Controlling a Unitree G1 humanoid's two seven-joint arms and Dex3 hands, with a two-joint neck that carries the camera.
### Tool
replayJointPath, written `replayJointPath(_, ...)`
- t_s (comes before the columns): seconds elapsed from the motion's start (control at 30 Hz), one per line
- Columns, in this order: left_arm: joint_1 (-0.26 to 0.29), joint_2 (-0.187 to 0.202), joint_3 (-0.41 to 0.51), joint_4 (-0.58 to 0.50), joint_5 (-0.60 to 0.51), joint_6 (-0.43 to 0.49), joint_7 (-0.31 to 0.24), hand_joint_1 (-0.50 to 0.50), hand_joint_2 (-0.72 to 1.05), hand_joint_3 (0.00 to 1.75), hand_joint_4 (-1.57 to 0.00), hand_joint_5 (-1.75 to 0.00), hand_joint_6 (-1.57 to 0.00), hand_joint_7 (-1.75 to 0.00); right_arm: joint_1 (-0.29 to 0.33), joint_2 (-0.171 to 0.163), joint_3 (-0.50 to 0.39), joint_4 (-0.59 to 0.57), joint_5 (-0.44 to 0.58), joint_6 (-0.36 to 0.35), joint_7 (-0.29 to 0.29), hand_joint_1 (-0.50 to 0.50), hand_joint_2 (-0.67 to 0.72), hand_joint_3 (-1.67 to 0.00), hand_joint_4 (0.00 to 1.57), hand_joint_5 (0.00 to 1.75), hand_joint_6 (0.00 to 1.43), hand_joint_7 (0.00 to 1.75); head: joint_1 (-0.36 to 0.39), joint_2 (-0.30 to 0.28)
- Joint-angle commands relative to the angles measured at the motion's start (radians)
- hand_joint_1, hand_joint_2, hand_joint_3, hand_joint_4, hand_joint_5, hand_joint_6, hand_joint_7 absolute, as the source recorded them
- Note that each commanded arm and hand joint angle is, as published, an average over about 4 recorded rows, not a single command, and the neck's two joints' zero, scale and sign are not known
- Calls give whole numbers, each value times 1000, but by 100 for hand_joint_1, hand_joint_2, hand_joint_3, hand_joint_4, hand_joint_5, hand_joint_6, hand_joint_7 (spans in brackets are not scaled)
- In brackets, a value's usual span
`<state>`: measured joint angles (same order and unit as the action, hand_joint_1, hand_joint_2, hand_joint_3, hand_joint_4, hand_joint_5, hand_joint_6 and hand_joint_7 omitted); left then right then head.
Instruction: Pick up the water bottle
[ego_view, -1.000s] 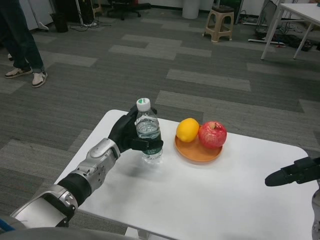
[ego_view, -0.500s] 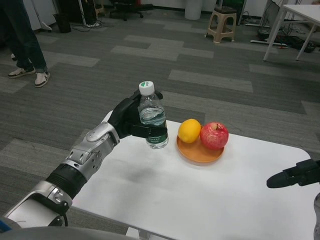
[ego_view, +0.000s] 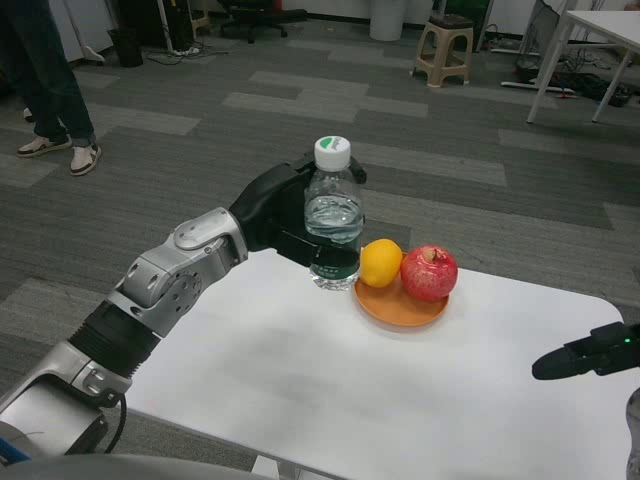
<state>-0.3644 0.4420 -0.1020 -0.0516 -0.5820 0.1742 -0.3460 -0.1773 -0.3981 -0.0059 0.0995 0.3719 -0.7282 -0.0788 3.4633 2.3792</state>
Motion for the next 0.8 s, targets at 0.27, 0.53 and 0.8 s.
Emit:
replayJointPath(0.27,-123,52,-87,-93,33,5,-2,28,96,61,-26,-175,-8,-168,6,3,5,0,10,-7,-5,-25,72,0,0,0,0,0,-108,108)
replayJointPath(0.53,-129,31,-66,-106,44,5,-2,28,96,61,-26,-175,-8,-168,-5,-1,4,14,11,-7,-6,-25,72,0,0,0,0,0,-95,163)
replayJointPath(0.8,-123,1,-21,-108,48,5,-8,28,103,61,-26,-175,-8,-168,-11,-1,1,24,11,-7,-6,-25,72,0,0,0,0,0,-90,182)
